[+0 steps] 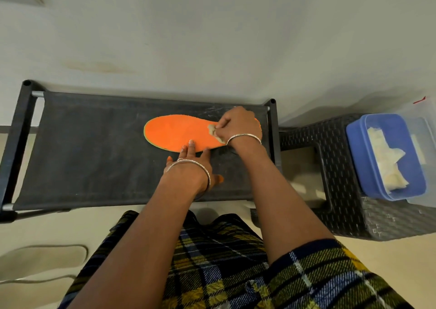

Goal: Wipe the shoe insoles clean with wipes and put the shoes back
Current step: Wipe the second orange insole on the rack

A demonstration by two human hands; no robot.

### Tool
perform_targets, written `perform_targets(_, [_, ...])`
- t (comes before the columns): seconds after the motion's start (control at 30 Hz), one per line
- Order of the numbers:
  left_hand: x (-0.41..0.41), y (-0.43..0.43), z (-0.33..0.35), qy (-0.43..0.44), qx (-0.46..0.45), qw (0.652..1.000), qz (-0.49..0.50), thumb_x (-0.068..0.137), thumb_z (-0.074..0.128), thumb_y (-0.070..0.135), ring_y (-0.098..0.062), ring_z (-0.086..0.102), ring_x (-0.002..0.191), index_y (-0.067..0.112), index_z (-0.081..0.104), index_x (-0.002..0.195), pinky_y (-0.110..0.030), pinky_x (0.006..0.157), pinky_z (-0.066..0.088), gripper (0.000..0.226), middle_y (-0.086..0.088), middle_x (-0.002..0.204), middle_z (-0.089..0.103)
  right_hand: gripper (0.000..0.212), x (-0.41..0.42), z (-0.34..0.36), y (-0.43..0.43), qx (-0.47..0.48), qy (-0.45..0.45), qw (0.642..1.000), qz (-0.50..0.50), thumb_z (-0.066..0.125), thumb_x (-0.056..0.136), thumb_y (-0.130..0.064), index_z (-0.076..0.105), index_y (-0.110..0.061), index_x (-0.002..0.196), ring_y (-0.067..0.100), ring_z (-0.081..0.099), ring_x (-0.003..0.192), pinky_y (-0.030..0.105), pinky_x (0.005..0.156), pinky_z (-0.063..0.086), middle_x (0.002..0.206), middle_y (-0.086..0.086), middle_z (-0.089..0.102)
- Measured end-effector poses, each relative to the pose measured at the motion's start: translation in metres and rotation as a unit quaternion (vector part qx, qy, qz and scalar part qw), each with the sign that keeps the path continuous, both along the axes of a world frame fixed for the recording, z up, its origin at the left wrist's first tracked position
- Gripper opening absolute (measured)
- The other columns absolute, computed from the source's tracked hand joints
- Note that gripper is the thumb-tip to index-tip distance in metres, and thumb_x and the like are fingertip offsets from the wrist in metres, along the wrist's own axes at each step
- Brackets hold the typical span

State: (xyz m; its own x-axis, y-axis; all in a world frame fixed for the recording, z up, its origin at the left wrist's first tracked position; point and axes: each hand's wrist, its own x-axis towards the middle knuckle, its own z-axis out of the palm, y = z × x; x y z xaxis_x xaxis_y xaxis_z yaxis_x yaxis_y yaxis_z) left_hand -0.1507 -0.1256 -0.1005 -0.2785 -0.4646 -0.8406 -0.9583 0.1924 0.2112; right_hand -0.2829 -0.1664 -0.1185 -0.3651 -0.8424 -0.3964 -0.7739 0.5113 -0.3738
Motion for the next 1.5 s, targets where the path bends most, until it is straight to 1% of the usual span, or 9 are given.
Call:
perform_targets(0.13, [0.000, 0.000, 0.002, -0.001, 0.002, 1.000, -0.005, 0.094, 0.046, 0.058, -0.029, -0.014, 0.148, 0.030, -0.011, 0.154, -0.055, 0.119, 0.004, 0.087, -0.007, 0.158, -0.027, 0.023, -0.013, 0.000, 0.001, -0.007, 0.106, 0.993, -0.058, 0.073, 0.084, -0.022, 0.071, -0.014, 0.106, 0.035, 0.066, 0.104, 0.038, 0.080, 0.055, 0.113, 0.012, 0.067])
perform_targets(0.37, [-0.002, 0.000, 0.000, -0.005, -0.003, 1.000, -0.003, 0.093, 0.046, 0.059, -0.028, -0.014, 0.148, 0.031, -0.011, 0.154, -0.055, 0.119, 0.005, 0.088, -0.008, 0.158, -0.027, 0.004, 0.006, 0.000, -0.001, -0.002, -0.041, 0.999, 0.001, 0.078, 0.075, -0.023, 0.079, -0.024, 0.079, 0.016, 0.069, 0.084, 0.032, 0.078, 0.058, 0.087, -0.004, 0.075])
perform_targets(0.53, [-0.001, 0.000, 0.000, 0.003, 0.005, 1.000, 0.003, 0.094, 0.047, 0.058, -0.028, -0.015, 0.148, 0.031, -0.010, 0.153, -0.057, 0.118, 0.004, 0.087, -0.007, 0.158, -0.028, 0.031, -0.010, -0.002, 0.001, -0.010, 0.086, 0.987, -0.137, 0.077, 0.083, -0.035, 0.070, -0.017, 0.106, 0.031, 0.067, 0.102, 0.031, 0.068, 0.047, 0.112, 0.008, 0.068])
perform_targets(0.77, [-0.004, 0.000, -0.002, -0.006, -0.001, 1.000, 0.004, 0.092, 0.048, 0.060, -0.028, -0.017, 0.148, 0.032, -0.011, 0.153, -0.056, 0.118, 0.004, 0.089, -0.008, 0.157, -0.028, 0.003, 0.007, -0.002, 0.000, 0.001, -0.057, 0.998, 0.010, 0.078, 0.075, -0.024, 0.079, -0.024, 0.078, 0.015, 0.069, 0.084, 0.033, 0.081, 0.058, 0.088, -0.004, 0.075])
perform_targets(0.9, [-0.003, 0.001, -0.001, -0.007, 0.000, 1.000, 0.001, 0.093, 0.047, 0.059, -0.028, -0.017, 0.148, 0.031, -0.010, 0.153, -0.055, 0.119, 0.005, 0.088, -0.008, 0.158, -0.028, 0.030, -0.001, -0.004, -0.002, -0.014, 0.042, 0.994, -0.098, 0.079, 0.076, -0.044, 0.075, -0.021, 0.094, 0.025, 0.070, 0.090, 0.035, 0.076, 0.059, 0.097, 0.002, 0.073])
perform_targets(1.07, [-0.003, 0.000, 0.000, -0.009, -0.003, 1.000, 0.000, 0.093, 0.047, 0.059, -0.028, -0.016, 0.148, 0.031, -0.010, 0.154, -0.055, 0.119, 0.004, 0.088, -0.008, 0.158, -0.027, 0.007, 0.009, -0.003, 0.000, -0.049, 0.010, 0.998, -0.039, 0.074, 0.084, -0.021, 0.077, -0.018, 0.089, 0.025, 0.068, 0.093, 0.034, 0.078, 0.057, 0.095, 0.004, 0.074])
perform_targets(1.17, [-0.004, 0.000, -0.001, -0.011, -0.003, 1.000, -0.001, 0.092, 0.047, 0.060, -0.028, -0.017, 0.148, 0.032, -0.011, 0.154, -0.055, 0.118, 0.004, 0.089, -0.007, 0.158, -0.027, 0.002, 0.014, -0.001, -0.002, -0.040, -0.034, 0.999, -0.016, 0.077, 0.080, -0.026, 0.078, -0.024, 0.079, 0.021, 0.069, 0.087, 0.036, 0.077, 0.059, 0.088, -0.004, 0.075])
perform_targets(1.3, [-0.002, 0.000, 0.000, -0.007, 0.002, 1.000, -0.005, 0.093, 0.047, 0.059, -0.028, -0.016, 0.148, 0.030, -0.011, 0.153, -0.055, 0.119, 0.005, 0.088, -0.008, 0.158, -0.027, 0.034, -0.008, -0.003, -0.003, -0.011, 0.089, 0.991, -0.102, 0.079, 0.079, -0.045, 0.074, -0.019, 0.100, 0.032, 0.069, 0.098, 0.037, 0.077, 0.058, 0.105, 0.008, 0.072])
perform_targets(1.5, [-0.004, -0.001, -0.003, -0.010, -0.001, 1.000, -0.001, 0.093, 0.048, 0.060, -0.029, -0.018, 0.147, 0.030, -0.011, 0.154, -0.055, 0.119, 0.004, 0.090, -0.009, 0.158, -0.027, 0.008, 0.010, -0.003, -0.001, -0.055, 0.004, 0.998, 0.008, 0.073, 0.087, -0.025, 0.080, -0.021, 0.088, 0.021, 0.066, 0.097, 0.030, 0.078, 0.055, 0.096, -0.001, 0.075])
